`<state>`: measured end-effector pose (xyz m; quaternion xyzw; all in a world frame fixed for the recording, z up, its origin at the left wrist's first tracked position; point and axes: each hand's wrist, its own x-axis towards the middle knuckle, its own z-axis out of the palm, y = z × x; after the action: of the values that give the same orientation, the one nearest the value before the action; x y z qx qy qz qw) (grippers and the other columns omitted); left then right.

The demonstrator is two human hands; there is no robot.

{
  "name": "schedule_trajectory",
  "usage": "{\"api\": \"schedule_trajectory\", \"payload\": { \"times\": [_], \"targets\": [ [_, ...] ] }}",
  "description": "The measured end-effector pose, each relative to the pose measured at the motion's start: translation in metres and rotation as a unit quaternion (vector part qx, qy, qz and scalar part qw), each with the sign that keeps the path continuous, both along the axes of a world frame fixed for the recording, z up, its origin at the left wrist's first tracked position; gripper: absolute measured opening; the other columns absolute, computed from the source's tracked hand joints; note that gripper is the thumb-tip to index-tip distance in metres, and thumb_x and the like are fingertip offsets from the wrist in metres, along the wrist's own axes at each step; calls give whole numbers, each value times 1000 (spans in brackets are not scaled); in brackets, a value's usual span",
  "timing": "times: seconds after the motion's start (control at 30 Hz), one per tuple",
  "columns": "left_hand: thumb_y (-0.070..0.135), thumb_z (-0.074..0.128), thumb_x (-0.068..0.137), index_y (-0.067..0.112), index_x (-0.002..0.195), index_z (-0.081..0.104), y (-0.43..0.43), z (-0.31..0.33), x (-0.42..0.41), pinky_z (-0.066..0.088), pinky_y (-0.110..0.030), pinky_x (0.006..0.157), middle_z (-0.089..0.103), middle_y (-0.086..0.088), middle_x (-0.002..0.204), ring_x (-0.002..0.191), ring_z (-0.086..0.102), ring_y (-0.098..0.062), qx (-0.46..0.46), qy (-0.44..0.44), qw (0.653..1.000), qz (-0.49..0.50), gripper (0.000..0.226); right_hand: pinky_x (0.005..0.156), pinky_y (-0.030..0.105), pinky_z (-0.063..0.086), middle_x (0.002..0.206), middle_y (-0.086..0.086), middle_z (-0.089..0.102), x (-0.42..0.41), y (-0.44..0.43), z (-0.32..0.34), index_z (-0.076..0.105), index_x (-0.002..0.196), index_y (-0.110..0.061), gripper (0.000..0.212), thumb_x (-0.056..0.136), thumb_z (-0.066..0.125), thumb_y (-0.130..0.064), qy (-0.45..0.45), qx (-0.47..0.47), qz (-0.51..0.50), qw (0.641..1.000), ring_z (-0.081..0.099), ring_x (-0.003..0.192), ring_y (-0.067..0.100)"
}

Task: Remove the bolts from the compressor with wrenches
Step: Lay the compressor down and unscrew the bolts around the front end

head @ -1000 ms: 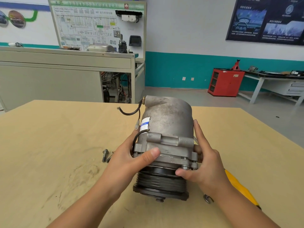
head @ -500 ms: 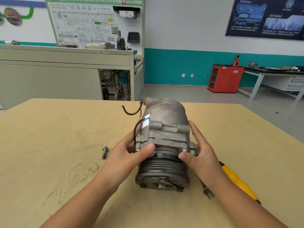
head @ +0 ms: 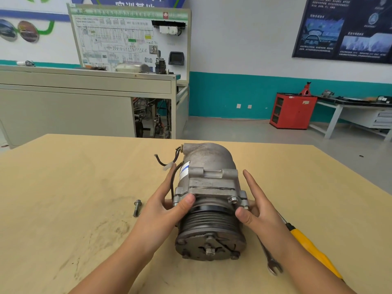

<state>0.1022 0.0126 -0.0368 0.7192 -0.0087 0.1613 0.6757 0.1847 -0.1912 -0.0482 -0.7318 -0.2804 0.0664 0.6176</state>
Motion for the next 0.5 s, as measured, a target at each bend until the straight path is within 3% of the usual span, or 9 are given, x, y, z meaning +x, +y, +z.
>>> {"api": "schedule_trajectory", "payload": {
  "times": [0.07,0.13,0.27,0.33,0.4,0.43,0.5],
  "targets": [
    [67,69,62,62,136,25,1,0,2,48,-13,73,74,9,97,92,69,-7,8,9,1000,11,86,75,7,45,96,-29,68,1,1,-1,13,136,-58,108,45,65,-84,0,1,-17,1000,62,93,-8],
    [69,70,56,62,136,25,1,0,4,48,-10,68,75,8,93,89,70,-7,11,16,999,25,92,72,5,45,92,-26,70,3,3,-3,15,132,-60,98,52,68,-77,2,9,-24,1000,63,91,-8],
    [66,76,55,61,137,24,-1,1,8,48,-7,60,75,9,93,85,71,-6,-12,16,999,47,96,73,5,47,117,-28,54,5,10,-3,18,134,-55,89,58,64,-64,32,26,-28,999,58,100,-14],
    [68,65,51,62,137,21,-3,2,11,47,-6,59,74,8,97,85,69,-1,-6,29,997,73,97,74,3,45,118,-32,46,6,17,2,16,141,-47,94,59,57,-67,30,-2,-32,999,53,99,-21],
    [72,58,50,60,138,21,-5,3,14,42,-2,57,71,12,99,81,65,10,21,44,994,95,96,87,11,45,128,-24,45,7,19,8,22,145,-35,93,62,50,-66,17,-46,-47,998,50,111,-10],
    [74,54,51,59,137,23,-6,3,15,40,0,55,69,15,98,78,62,15,37,47,993,105,93,96,21,44,132,-16,48,6,19,13,29,144,-30,89,63,49,-65,12,-62,-58,996,49,118,1],
    [78,48,50,57,136,27,-7,3,15,38,-2,57,68,16,97,79,61,13,68,52,988,126,91,99,32,45,121,-10,61,2,13,23,52,127,-29,69,66,49,-62,-13,-79,-81,994,56,115,9]
  ]
}}
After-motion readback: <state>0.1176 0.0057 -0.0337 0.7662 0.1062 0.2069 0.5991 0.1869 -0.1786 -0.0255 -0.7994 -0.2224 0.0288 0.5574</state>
